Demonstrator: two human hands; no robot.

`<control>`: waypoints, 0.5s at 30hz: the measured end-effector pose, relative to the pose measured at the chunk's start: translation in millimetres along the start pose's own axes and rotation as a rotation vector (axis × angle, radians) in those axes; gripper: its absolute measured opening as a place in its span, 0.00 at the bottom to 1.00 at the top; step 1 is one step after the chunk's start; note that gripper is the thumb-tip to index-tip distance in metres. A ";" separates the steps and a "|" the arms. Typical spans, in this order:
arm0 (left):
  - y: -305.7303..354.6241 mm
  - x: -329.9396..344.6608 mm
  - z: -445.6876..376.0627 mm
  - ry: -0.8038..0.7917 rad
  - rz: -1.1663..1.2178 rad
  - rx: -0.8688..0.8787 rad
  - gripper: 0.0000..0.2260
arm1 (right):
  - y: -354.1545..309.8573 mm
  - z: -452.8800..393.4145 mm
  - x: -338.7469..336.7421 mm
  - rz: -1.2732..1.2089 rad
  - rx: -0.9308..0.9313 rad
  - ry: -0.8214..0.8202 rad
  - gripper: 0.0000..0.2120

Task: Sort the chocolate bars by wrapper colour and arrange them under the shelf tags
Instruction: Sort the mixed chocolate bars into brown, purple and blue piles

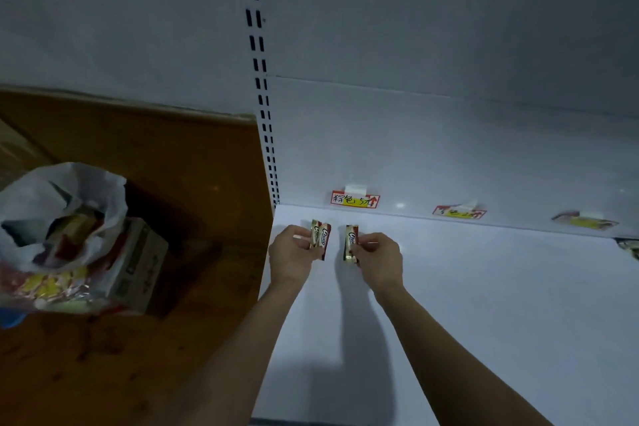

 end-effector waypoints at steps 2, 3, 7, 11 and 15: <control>-7.9 7.0 -9.0 0.025 -0.051 0.026 0.15 | 2.2 -8.1 7.2 0.076 -0.055 0.012 0.04; -11.1 9.0 -11.9 0.038 -0.092 0.038 0.15 | 2.8 -9.8 9.4 0.106 -0.081 0.016 0.03; -11.0 12.9 -18.0 0.089 -0.330 0.097 0.16 | 0.7 -12.8 14.7 0.253 -0.139 0.029 0.02; 0.9 7.5 -11.3 0.130 -0.614 0.139 0.19 | -7.5 -9.0 6.5 0.330 -0.157 0.021 0.06; 26.2 0.3 11.7 0.031 -0.757 0.196 0.19 | -31.3 9.4 -17.1 0.352 -0.196 -0.047 0.07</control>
Point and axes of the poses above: each hand's wrist, its own z-axis away from the middle knuckle, its own x-axis out of the palm, y = z × x, the point moved 5 cm from there along -z, towards the middle knuckle, and after that the axes turned 2 degrees about -x, right-handed, at the moved point
